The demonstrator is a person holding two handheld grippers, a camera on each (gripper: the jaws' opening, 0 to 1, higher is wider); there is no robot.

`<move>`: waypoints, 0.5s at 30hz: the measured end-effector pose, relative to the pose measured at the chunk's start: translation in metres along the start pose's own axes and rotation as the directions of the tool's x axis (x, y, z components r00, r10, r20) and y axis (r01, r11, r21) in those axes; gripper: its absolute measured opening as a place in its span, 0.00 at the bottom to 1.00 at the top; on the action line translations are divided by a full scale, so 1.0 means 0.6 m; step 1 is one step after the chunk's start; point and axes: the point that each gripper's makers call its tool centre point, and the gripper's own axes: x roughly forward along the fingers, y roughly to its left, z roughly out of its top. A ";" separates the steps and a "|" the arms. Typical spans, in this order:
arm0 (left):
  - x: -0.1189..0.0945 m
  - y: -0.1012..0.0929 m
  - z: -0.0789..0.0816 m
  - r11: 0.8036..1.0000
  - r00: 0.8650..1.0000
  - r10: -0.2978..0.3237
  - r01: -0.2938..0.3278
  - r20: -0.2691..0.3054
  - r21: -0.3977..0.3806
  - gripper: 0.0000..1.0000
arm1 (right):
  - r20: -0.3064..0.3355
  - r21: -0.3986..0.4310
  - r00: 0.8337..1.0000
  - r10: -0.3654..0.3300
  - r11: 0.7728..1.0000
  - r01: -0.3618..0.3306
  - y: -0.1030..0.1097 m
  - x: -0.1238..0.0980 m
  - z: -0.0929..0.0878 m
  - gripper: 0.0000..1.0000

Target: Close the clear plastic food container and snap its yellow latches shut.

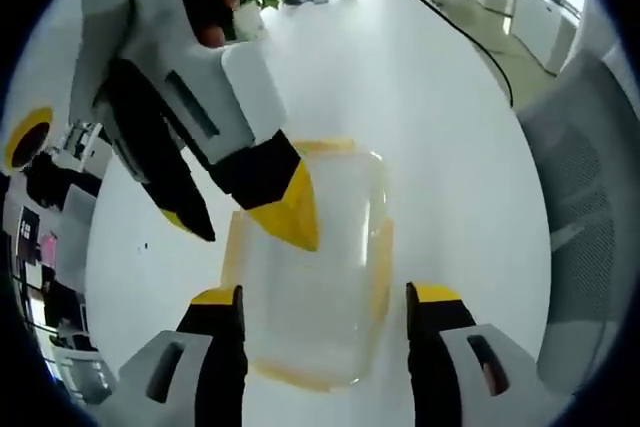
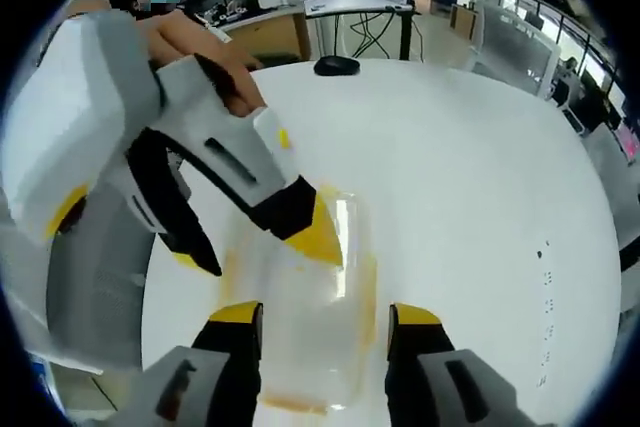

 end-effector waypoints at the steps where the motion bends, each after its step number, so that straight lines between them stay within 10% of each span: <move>1: -0.001 0.001 0.000 1.000 1.000 -0.001 0.001 0.002 -0.006 0.64 | 0.000 0.002 1.000 0.000 1.000 0.000 0.001 0.000 0.000 0.48; 15: -0.012 0.002 -0.001 0.999 0.999 -0.036 0.036 -0.001 -0.006 0.68 | -0.004 0.012 0.999 -0.035 0.999 0.035 0.007 -0.022 -0.027 0.52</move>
